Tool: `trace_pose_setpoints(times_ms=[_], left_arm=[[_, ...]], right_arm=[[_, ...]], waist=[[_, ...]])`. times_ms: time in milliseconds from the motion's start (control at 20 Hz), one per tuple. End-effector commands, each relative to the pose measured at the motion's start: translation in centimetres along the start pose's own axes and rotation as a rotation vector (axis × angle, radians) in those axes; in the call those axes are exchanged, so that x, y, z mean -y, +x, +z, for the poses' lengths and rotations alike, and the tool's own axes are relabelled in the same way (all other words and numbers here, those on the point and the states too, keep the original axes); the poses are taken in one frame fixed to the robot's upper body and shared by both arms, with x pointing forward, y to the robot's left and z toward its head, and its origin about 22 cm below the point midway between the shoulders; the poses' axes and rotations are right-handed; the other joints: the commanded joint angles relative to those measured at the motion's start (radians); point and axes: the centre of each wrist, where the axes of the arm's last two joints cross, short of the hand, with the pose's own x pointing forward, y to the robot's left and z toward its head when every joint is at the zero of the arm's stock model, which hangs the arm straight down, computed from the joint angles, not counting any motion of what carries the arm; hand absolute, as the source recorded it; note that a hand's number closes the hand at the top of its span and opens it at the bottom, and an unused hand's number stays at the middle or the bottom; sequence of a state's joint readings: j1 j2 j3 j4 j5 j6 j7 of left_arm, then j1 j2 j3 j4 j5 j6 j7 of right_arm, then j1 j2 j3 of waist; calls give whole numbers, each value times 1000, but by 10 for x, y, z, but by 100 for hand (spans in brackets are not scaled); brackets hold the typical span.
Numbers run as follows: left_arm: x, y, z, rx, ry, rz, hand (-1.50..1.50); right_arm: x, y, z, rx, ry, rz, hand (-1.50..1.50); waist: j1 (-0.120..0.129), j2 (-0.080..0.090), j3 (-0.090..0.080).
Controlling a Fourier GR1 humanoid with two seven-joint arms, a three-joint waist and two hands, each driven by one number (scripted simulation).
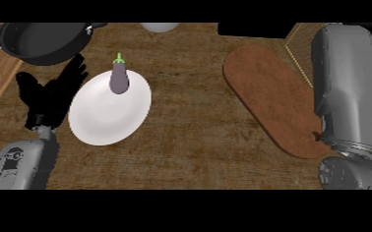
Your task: Pick the bell pepper from the cutting board and place it in the basket
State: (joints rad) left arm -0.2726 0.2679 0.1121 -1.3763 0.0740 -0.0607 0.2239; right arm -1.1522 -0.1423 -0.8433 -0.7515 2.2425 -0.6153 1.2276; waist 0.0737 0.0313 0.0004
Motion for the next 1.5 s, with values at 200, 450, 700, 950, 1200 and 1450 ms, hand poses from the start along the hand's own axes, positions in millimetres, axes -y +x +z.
trace_pose_setpoints(times_ms=[200,450,700,950,1200,1450], left_arm=[[-3,6,-5,-3,15,-6,0],[6,7,-5,-15,-7,15,0],[-3,-12,3,-26,31,19,0],[-1,-10,-3,-26,40,-9,0],[0,-25,3,-62,30,7,0],[-5,-18,2,-55,29,9,0]], right_arm=[[-3,2,4,-170,-3,-151,-150],[6,-5,-13,-241,-129,-307,-150],[28,-12,-16,-318,-244,-477,-150],[33,-28,-20,-359,-267,-521,-150],[30,-38,-11,-375,-171,-467,-150],[29,-53,0,-345,-109,-461,-150]], waist=[[-12,-4,1],[-9,-5,1],[-33,-22,-1],[-46,-36,-2],[-28,-48,-3],[-32,-59,-3]])
